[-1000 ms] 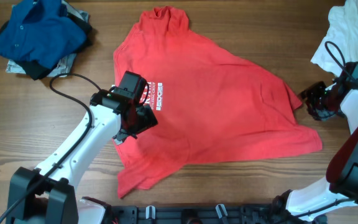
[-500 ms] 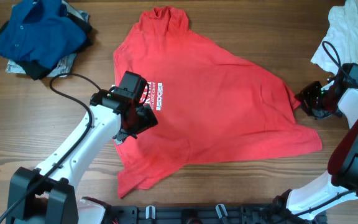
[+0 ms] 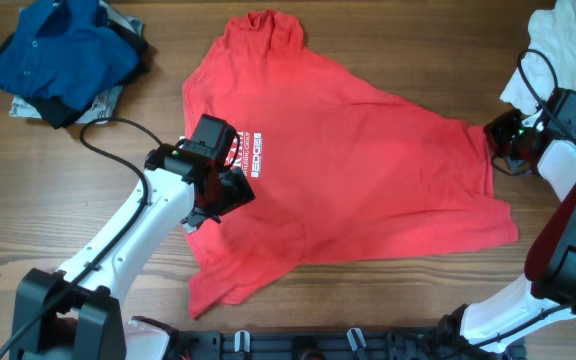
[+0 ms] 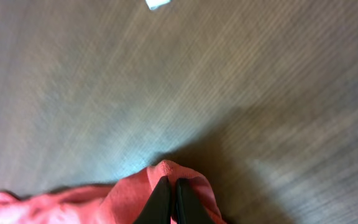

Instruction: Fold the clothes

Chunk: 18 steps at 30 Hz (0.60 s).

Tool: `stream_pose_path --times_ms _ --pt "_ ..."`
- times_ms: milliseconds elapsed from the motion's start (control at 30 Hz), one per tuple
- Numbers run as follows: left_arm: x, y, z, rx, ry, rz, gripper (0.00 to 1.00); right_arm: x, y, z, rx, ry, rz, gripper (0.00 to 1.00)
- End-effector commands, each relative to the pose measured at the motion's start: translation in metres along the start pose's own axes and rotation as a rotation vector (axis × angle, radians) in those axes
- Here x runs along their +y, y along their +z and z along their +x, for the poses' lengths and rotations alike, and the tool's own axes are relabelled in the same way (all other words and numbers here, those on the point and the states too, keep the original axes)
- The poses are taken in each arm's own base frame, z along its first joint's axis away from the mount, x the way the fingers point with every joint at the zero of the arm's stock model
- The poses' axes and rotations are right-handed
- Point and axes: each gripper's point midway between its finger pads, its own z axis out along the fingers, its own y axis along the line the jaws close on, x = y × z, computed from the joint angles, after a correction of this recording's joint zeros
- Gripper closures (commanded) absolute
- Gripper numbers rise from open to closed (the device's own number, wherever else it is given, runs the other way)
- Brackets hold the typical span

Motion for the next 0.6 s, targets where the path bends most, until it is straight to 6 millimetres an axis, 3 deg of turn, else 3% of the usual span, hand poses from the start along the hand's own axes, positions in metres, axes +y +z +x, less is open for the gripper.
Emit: stream_pose_path --times_ms 0,100,167,367,433,500,567 --pt "0.001 0.004 0.004 0.016 0.023 -0.004 0.08 0.019 -0.008 -0.044 -0.109 0.013 -0.043 0.96" --pt "0.002 0.004 0.002 0.005 0.023 -0.014 0.08 0.031 -0.025 -0.084 -0.225 -0.003 -0.027 0.96" --pt "0.001 0.004 0.001 0.001 0.023 -0.011 0.08 0.028 -0.03 -0.095 -0.273 -0.004 0.011 0.96" --pt "-0.006 0.004 -0.005 -0.026 0.024 0.018 0.08 0.01 -0.035 -0.107 -0.339 -0.042 0.121 0.94" --pt "-0.007 0.004 -0.007 -0.032 0.025 0.025 0.08 0.019 -0.032 -0.099 -0.296 -0.05 0.072 0.67" --pt "-0.008 0.004 -0.008 -0.035 0.025 0.029 0.08 0.042 -0.028 -0.086 -0.216 -0.091 -0.061 0.35" --pt "-0.008 0.004 -0.008 -0.035 0.025 0.029 0.07 0.062 -0.026 -0.074 -0.168 -0.146 -0.144 0.31"
